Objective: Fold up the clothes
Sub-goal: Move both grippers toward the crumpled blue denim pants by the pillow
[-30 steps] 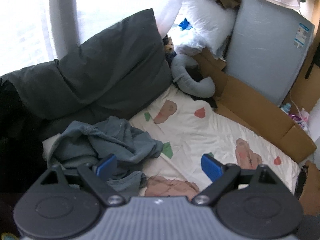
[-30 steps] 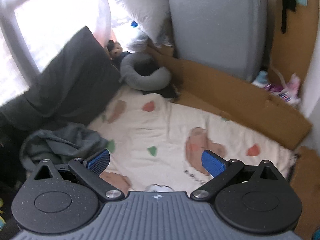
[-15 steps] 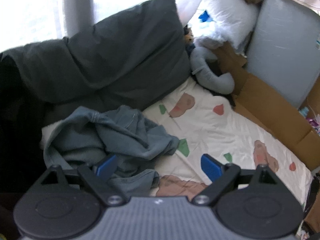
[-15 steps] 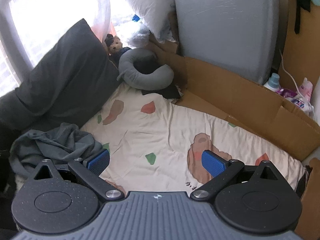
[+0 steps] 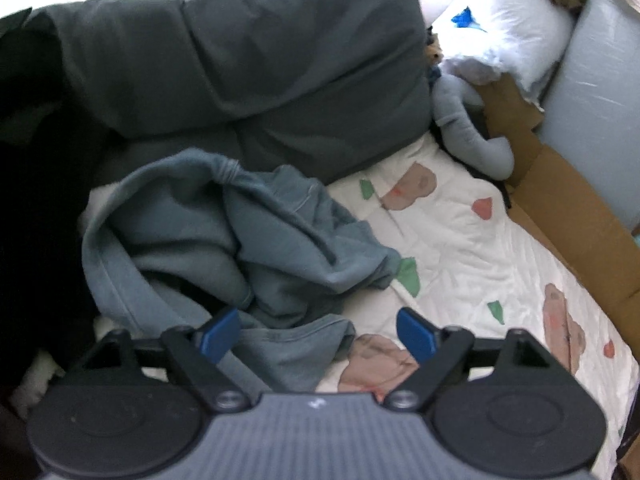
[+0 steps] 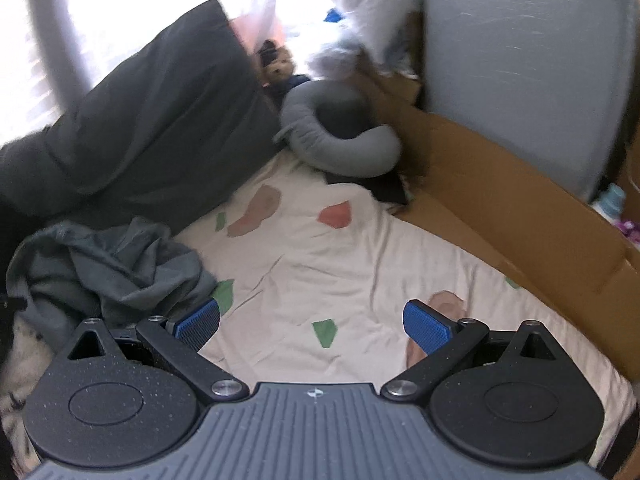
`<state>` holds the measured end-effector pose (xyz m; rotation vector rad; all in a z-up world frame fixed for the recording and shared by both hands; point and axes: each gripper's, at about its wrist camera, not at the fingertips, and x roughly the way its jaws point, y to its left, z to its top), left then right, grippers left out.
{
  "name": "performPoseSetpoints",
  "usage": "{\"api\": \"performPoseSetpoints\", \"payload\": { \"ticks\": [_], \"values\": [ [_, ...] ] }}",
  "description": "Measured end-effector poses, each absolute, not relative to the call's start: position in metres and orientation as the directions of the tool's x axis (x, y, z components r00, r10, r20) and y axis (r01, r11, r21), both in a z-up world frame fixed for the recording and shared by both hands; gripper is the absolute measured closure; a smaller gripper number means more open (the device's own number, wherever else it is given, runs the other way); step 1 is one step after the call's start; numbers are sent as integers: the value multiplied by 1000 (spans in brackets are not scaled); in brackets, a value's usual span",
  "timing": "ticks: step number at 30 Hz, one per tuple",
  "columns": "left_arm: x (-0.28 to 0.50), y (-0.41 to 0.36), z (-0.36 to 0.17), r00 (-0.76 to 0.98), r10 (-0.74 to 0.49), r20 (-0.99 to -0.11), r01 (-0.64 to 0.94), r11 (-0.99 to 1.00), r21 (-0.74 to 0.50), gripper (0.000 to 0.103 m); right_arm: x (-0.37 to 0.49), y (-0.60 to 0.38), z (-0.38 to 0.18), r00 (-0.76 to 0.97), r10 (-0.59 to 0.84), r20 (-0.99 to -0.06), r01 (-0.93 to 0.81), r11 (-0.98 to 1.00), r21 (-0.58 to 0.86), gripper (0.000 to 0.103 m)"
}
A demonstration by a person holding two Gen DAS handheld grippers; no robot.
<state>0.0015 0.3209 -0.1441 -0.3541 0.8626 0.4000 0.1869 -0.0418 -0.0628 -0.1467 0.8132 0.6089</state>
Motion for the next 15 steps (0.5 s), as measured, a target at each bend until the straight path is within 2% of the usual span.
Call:
{"api": "performPoseSetpoints", "payload": {
  "ticks": [2,6,15],
  "values": [
    [0,325,-153,579,201,-790,-489,861,-140,16,189,-33,-72,509,464,-725,-595,798,94,2],
    [-2,332,-173,556,214,-803,-515,847,-131,23,188,-25,-91,461,509,-727,-654,748,109,3],
    [-14,352,-217,482,308,-820,-614,787,-66,24,191,-13,-140,382,538,-751,-715,687,128,3]
  ]
}}
